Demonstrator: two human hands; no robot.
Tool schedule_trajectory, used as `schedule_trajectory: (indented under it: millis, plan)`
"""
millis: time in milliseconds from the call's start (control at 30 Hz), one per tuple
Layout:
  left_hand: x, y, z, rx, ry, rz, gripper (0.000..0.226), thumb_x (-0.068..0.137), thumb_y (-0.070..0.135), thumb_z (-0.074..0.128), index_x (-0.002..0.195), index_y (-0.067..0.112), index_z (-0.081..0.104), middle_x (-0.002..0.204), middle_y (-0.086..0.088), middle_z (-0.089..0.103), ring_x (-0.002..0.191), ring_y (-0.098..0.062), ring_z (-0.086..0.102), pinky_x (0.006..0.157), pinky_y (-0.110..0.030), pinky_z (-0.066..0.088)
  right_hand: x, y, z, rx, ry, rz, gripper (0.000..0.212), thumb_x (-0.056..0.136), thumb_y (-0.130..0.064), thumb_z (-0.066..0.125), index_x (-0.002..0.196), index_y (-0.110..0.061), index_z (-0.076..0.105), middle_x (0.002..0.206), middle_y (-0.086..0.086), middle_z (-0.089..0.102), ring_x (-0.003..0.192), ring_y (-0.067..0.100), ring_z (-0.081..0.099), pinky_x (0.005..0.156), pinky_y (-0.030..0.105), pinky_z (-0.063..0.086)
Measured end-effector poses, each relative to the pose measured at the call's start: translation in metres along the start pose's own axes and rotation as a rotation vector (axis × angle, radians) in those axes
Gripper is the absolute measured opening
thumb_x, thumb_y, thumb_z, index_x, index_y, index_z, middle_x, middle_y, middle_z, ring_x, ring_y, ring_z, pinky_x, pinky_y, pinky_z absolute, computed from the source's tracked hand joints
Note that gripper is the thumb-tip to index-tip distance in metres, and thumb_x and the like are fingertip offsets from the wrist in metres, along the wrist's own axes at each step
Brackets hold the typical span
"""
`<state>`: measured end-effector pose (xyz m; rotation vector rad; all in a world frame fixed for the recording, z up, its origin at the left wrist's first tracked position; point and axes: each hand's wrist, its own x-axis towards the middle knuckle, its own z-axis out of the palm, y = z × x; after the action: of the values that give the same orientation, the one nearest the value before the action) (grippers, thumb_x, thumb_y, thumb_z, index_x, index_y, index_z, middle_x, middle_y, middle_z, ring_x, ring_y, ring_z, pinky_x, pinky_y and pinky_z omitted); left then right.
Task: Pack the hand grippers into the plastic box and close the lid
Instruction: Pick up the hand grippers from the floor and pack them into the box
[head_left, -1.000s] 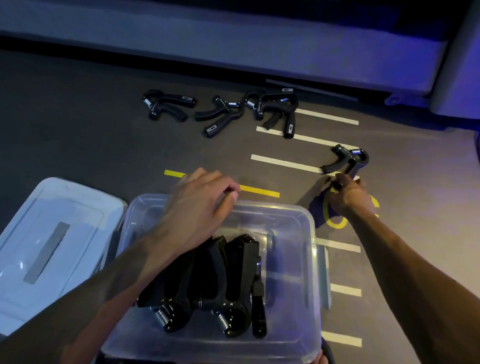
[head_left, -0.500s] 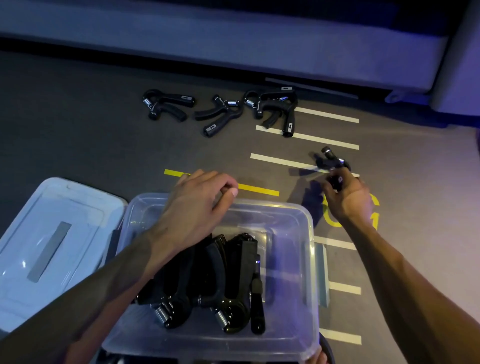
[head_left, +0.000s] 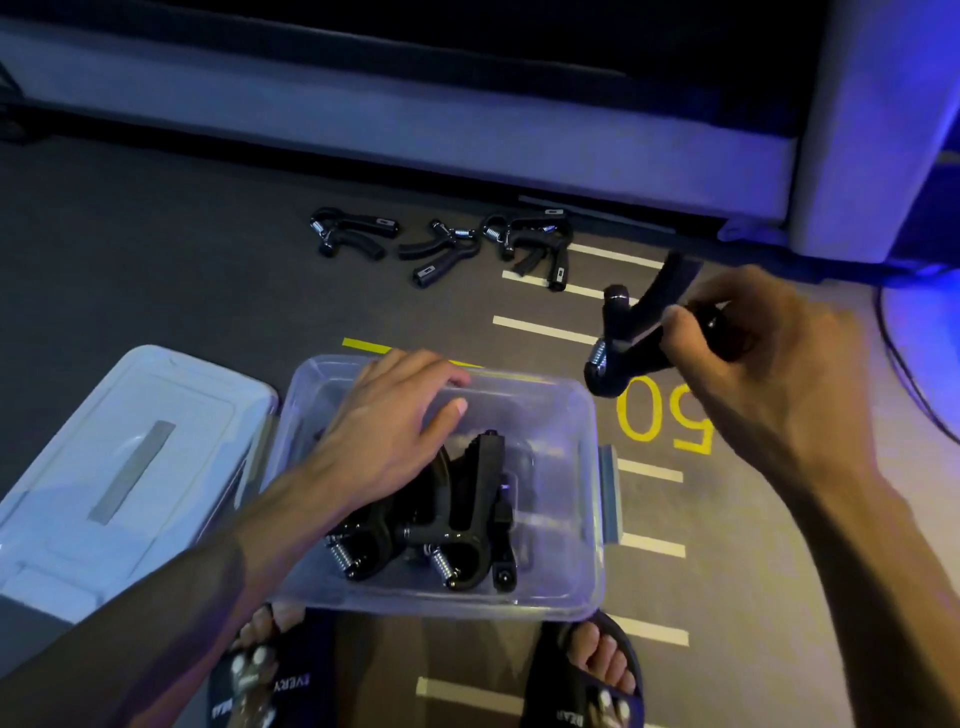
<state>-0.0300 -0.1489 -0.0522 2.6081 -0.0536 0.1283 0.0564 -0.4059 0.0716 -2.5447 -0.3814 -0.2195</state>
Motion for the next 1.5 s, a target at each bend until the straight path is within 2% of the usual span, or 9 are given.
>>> schedule_trajectory:
  millis: [133, 200, 333, 433, 800, 1033, 1233, 1400, 1500]
  plan:
    - [-0.010, 0.003, -0.003, 0.022, -0.002, -0.007, 0.026, 0.095, 0.040, 0.050, 0.115, 0.027, 0.062, 0.114, 0.010, 0.062, 0.108, -0.019, 0.054, 0.094, -0.034, 0.040, -0.023, -0.026, -0.022, -0.101, -0.305, -0.035, 0.021, 0.078, -0.047, 0.062, 0.079, -0.026, 0.060, 0.058, -0.004, 0.062, 0.054, 0.009, 0.058, 0.050, 0.026, 0.043]
    - [-0.012, 0.004, -0.004, 0.019, 0.003, -0.010, 0.026, 0.095, 0.039, 0.051, 0.115, 0.027, 0.062, 0.114, 0.010, 0.062, 0.109, -0.018, 0.054, 0.095, -0.035, 0.041, -0.036, -0.028, -0.015, -0.221, -0.447, -0.047, 0.024, 0.076, -0.049, 0.061, 0.081, -0.026, 0.059, 0.060, -0.002, 0.061, 0.057, 0.013, 0.058, 0.051, 0.028, 0.042]
    - [-0.013, 0.003, -0.005, 0.009, 0.006, -0.013, 0.025, 0.096, 0.039, 0.050, 0.115, 0.029, 0.062, 0.115, 0.012, 0.062, 0.110, -0.015, 0.053, 0.093, -0.027, 0.034, -0.057, -0.030, 0.017, -0.421, -0.675, -0.070, 0.030, 0.080, -0.056, 0.051, 0.088, -0.027, 0.047, 0.089, 0.002, 0.067, 0.086, 0.030, 0.064, 0.069, 0.036, 0.052]
    - [-0.011, 0.000, -0.003, -0.006, 0.003, -0.023, 0.025, 0.096, 0.040, 0.049, 0.115, 0.030, 0.062, 0.115, 0.013, 0.061, 0.109, -0.015, 0.052, 0.091, -0.027, 0.033, -0.067, -0.028, 0.043, -0.475, -0.795, -0.052, 0.027, 0.087, -0.052, 0.051, 0.104, -0.031, 0.050, 0.105, 0.005, 0.066, 0.098, 0.032, 0.064, 0.070, 0.033, 0.044]
    - [-0.004, -0.005, 0.002, -0.042, -0.005, -0.032, 0.024, 0.096, 0.038, 0.049, 0.113, 0.028, 0.062, 0.114, 0.013, 0.062, 0.109, -0.017, 0.054, 0.095, -0.036, 0.040, -0.095, -0.015, 0.110, -0.466, -0.875, 0.084, 0.032, 0.097, -0.025, 0.050, 0.128, -0.018, 0.049, 0.114, 0.011, 0.063, 0.110, 0.034, 0.063, 0.081, 0.037, 0.052]
    - [-0.004, -0.007, 0.001, -0.049, -0.001, -0.029, 0.023, 0.096, 0.037, 0.050, 0.113, 0.028, 0.062, 0.114, 0.013, 0.062, 0.109, -0.017, 0.054, 0.095, -0.035, 0.040, -0.087, -0.013, 0.110, -0.462, -1.080, 0.122, 0.032, 0.096, -0.035, 0.053, 0.120, -0.013, 0.056, 0.120, 0.014, 0.063, 0.111, 0.035, 0.063, 0.086, 0.033, 0.051]
    - [-0.005, -0.009, -0.002, -0.046, -0.002, -0.030, 0.023, 0.096, 0.038, 0.050, 0.113, 0.028, 0.063, 0.114, 0.013, 0.062, 0.110, -0.015, 0.053, 0.094, -0.030, 0.037, -0.078, -0.019, 0.095, -0.433, -1.239, 0.143, 0.034, 0.096, -0.030, 0.057, 0.125, -0.011, 0.055, 0.116, 0.013, 0.069, 0.103, 0.030, 0.069, 0.090, 0.035, 0.055]
    - [-0.004, -0.008, -0.002, -0.044, -0.004, -0.030, 0.023, 0.096, 0.038, 0.051, 0.112, 0.028, 0.063, 0.113, 0.013, 0.062, 0.109, -0.016, 0.053, 0.093, -0.030, 0.037, -0.075, -0.016, 0.086, -0.402, -1.238, 0.128, 0.031, 0.096, -0.028, 0.059, 0.122, -0.012, 0.060, 0.115, 0.008, 0.069, 0.106, 0.028, 0.068, 0.070, 0.027, 0.051]
    - [-0.004, -0.008, -0.002, -0.041, -0.005, -0.029, 0.022, 0.096, 0.038, 0.051, 0.111, 0.028, 0.063, 0.113, 0.013, 0.062, 0.108, -0.016, 0.054, 0.094, -0.032, 0.038, -0.078, -0.011, 0.093, -0.436, -1.234, 0.101, 0.029, 0.095, -0.028, 0.059, 0.118, -0.012, 0.063, 0.119, 0.010, 0.065, 0.110, 0.029, 0.064, 0.087, 0.034, 0.053]
